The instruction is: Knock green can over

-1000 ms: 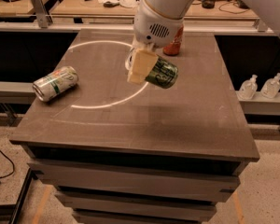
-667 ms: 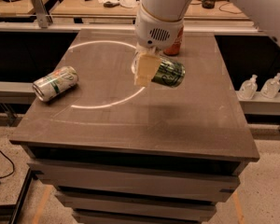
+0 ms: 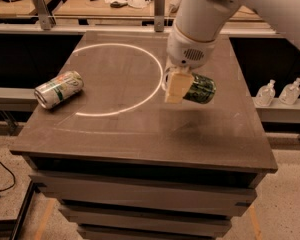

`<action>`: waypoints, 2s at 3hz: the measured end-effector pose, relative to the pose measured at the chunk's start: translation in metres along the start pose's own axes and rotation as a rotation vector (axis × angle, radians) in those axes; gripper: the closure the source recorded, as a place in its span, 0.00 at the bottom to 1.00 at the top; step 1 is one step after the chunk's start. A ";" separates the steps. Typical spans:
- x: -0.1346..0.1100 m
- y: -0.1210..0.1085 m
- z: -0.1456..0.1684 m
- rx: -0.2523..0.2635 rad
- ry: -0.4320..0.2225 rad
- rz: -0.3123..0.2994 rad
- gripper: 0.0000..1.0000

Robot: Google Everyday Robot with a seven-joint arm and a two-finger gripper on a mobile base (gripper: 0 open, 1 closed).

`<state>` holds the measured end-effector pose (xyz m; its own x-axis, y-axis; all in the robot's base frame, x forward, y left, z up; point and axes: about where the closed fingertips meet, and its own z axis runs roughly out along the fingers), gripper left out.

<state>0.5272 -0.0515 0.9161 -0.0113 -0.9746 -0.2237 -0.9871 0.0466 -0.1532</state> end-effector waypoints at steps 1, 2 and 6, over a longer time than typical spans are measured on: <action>0.021 0.005 0.019 -0.029 -0.018 0.032 0.12; 0.022 0.006 0.020 -0.030 -0.019 0.033 0.00; 0.033 -0.002 0.015 -0.027 -0.101 0.062 0.00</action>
Offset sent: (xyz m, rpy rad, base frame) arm -0.0022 -0.0152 -0.0212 0.0216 0.0299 -0.0198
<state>0.5311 -0.0803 0.8950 -0.0576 -0.9429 -0.3281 -0.9889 0.0989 -0.1107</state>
